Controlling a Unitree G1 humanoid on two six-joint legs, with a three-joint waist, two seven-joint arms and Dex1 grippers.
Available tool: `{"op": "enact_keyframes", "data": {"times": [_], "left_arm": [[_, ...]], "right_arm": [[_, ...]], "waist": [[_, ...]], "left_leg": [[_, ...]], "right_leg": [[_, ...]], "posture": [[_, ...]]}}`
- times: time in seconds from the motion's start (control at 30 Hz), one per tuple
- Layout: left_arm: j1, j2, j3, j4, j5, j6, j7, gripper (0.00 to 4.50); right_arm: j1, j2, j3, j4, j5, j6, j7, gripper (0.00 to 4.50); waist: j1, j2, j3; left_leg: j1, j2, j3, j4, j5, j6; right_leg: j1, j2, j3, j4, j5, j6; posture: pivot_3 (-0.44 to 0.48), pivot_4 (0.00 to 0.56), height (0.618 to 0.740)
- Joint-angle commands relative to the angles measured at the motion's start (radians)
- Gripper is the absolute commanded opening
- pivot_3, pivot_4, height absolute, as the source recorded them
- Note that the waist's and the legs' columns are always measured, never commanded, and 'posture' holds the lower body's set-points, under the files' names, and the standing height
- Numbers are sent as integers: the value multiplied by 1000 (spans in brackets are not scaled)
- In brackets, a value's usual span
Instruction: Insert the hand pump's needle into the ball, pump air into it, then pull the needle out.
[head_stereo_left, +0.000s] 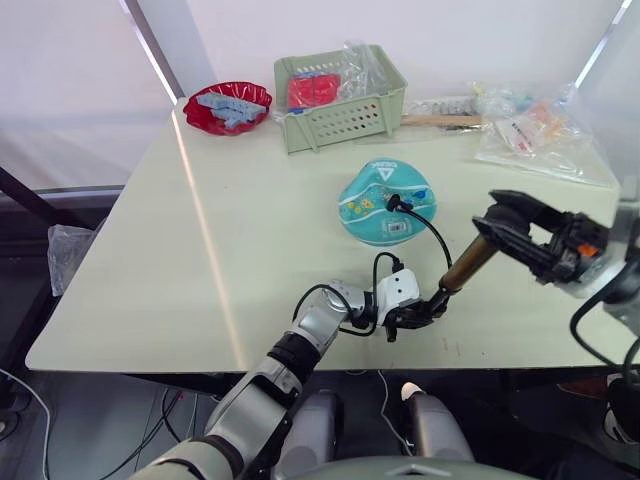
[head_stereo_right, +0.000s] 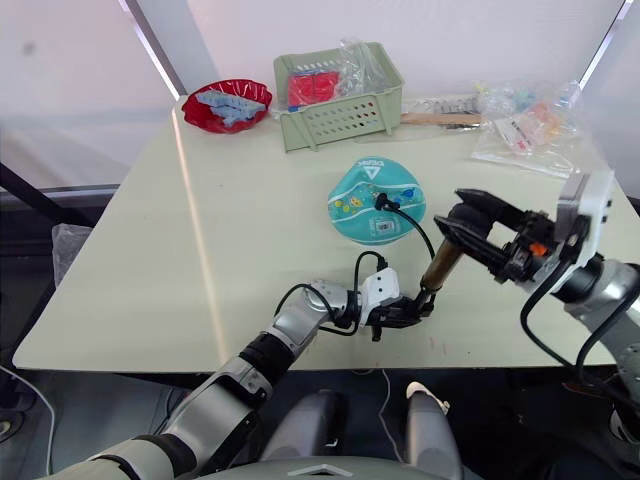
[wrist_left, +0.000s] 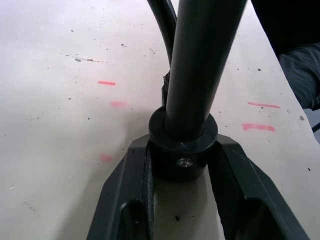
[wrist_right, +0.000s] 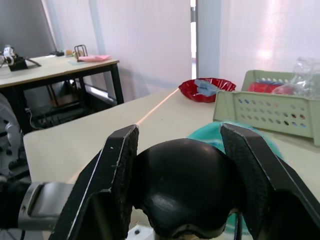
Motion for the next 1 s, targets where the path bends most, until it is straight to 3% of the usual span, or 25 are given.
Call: {"op": "enact_keyframes", "data": {"times": [0.03,0.43,0.63,1.0], "left_arm": [[31,32,-8,74,37,26,3,1104],[25,21,4,83,27,46,6,1104],[40,9,-2,70,28,56,2,1104],[45,7,1,80,35,29,28,1104]], "right_arm": [[-98,-76,-142,-22,130,30,-99,2092],[-246,-195,-155,38,287,135,-208,2092],[-174,-180,-74,16,168,170,-200,2092],[-31,-62,79,19,-52,101,-134,2092]], "waist": [[1,0,0],[1,-2,1],[1,-3,-1],[0,-20,-25]], "left_leg": [[0,0,0,0,0,0],[-1,1,1,0,0,0],[0,1,1,0,0,0],[5,3,-2,-1,0,0]], "right_leg": [[0,0,0,0,0,0],[0,0,0,0,0,0],[0,0,0,0,0,0],[5,1,-2,-3,-4,-1]], "posture": [[0,150,737],[0,150,737],[0,150,737],[0,150,737]]}}
